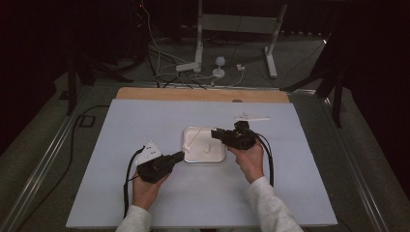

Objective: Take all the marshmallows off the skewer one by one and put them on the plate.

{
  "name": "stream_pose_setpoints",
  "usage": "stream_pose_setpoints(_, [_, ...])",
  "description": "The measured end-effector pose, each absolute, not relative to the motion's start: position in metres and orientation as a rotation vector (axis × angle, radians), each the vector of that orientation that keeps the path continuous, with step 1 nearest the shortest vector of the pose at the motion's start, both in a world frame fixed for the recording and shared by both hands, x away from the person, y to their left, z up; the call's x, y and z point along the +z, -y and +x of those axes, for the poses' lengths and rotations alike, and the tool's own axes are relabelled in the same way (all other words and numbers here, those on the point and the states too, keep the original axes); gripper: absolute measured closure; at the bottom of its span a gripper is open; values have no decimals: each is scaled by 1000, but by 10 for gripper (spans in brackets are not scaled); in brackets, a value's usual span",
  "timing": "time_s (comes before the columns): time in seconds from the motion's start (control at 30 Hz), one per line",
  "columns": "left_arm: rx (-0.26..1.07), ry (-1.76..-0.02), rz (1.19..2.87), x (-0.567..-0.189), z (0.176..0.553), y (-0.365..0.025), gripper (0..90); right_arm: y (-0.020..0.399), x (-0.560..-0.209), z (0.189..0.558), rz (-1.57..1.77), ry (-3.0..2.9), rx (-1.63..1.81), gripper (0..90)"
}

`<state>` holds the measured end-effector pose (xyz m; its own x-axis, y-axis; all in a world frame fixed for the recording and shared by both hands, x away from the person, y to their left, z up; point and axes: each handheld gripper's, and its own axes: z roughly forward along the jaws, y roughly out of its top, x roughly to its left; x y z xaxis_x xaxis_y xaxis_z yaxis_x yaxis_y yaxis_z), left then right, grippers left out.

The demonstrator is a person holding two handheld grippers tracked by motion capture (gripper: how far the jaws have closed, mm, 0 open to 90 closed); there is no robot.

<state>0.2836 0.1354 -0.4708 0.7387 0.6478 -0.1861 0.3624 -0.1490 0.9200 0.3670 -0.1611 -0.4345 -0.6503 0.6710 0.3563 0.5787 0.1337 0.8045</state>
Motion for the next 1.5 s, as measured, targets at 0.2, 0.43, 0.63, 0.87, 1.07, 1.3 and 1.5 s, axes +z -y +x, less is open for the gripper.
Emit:
stream_pose_setpoints(0.2, [301, -799, 1761, -471, 284, -136, 896, 159, -451, 368, 1294, -2313, 1505, 777])
stream_pose_setpoints(0.43, [301, -804, 1757, -471, 284, -136, 895, 158, -466, 369, 1314, -2334, 1426, 771])
stream_pose_setpoints(0.63, [302, -808, 1757, -471, 284, -137, 895, 155, -474, 369, 1320, -2347, 1338, 716])
stream_pose_setpoints(0.87, [304, -813, 1760, -472, 285, -137, 895, 155, -477, 370, 1357, -2336, 1276, 437])
stream_pose_setpoints(1.07, [306, -818, 1759, -472, 285, -137, 896, 156, -469, 366, 1346, -2340, 1393, 289])
stream_pose_setpoints(1.3, [309, -821, 1763, -473, 286, -135, 895, 150, -459, 358, 1305, -2354, 1508, 223])
stream_pose_setpoints(1.5, [309, -819, 1766, -473, 285, -134, 895, 140, -453, 351, 1260, -2393, 1598, 221])
